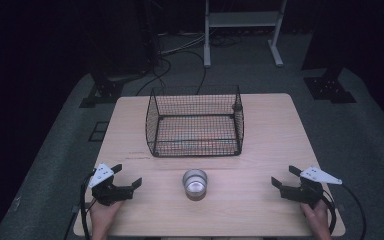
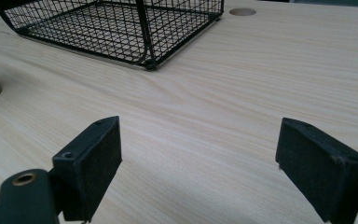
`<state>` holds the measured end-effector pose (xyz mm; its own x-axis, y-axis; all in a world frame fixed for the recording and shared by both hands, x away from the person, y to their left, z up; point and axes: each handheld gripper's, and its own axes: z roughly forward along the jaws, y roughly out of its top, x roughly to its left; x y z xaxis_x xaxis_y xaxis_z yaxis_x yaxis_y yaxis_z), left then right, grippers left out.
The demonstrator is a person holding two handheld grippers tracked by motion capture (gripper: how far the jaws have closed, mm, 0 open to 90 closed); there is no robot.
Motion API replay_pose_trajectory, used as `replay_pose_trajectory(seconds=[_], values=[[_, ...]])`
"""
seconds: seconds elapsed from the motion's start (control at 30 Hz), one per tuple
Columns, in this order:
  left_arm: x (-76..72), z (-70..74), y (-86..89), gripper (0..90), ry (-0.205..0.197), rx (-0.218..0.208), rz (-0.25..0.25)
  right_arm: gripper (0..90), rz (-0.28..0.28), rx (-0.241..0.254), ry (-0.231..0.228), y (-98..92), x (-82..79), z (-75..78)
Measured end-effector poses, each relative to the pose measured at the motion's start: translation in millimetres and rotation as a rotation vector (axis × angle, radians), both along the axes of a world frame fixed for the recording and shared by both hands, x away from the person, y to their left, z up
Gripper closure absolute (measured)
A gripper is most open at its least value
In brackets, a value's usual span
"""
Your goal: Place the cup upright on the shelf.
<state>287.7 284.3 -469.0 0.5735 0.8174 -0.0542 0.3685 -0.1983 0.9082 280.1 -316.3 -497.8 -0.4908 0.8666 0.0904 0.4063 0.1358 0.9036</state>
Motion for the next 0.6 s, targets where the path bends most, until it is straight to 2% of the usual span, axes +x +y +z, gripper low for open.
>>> replay_pose_trajectory(seconds=[0.3, 0.6], values=[[-3.7, 3.9, -5.2, 2.0, -0.017, -0.001, -0.037, 13.6, -0.001, -0.003, 0.000, 0.4, -0.1, 0.0], [-3.2, 12.3, -20.2, 2.1, -0.022, -0.009, -0.133, 13.6, -0.007, -0.006, 0.002, 0.7, 0.0, 0.1]])
